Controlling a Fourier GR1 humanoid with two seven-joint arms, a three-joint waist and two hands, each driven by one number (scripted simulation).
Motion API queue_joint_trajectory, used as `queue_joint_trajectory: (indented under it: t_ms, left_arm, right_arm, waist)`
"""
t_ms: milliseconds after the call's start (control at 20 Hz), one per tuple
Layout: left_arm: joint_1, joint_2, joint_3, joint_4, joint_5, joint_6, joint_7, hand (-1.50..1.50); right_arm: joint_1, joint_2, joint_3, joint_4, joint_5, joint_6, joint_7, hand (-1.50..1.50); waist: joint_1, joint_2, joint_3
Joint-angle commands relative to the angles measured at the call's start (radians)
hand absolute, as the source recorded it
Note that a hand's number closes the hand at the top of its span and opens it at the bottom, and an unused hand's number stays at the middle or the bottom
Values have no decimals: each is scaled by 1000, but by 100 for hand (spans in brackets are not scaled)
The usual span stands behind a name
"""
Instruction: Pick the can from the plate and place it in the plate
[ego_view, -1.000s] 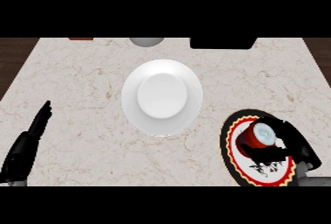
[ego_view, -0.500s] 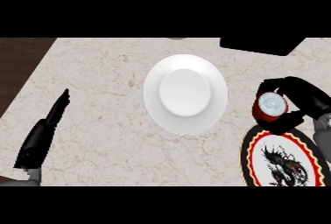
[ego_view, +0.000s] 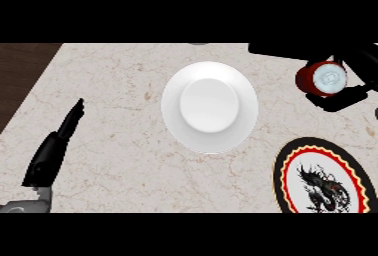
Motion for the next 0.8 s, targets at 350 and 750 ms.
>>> queue_joint_trajectory:
  t_ms: [350,750]
  left_arm:
    - [-4,5,41,57,0,20,2,0]
    - [23,18,79,48,11,17,15,0]
  right_arm:
    - [-247,85,-56,316,-119,68,-544,150]
    - [-462,271,-2,530,-62,95,-600,150]
  waist:
    - [-66,-25,-6]
    - [-117,-45,-9]
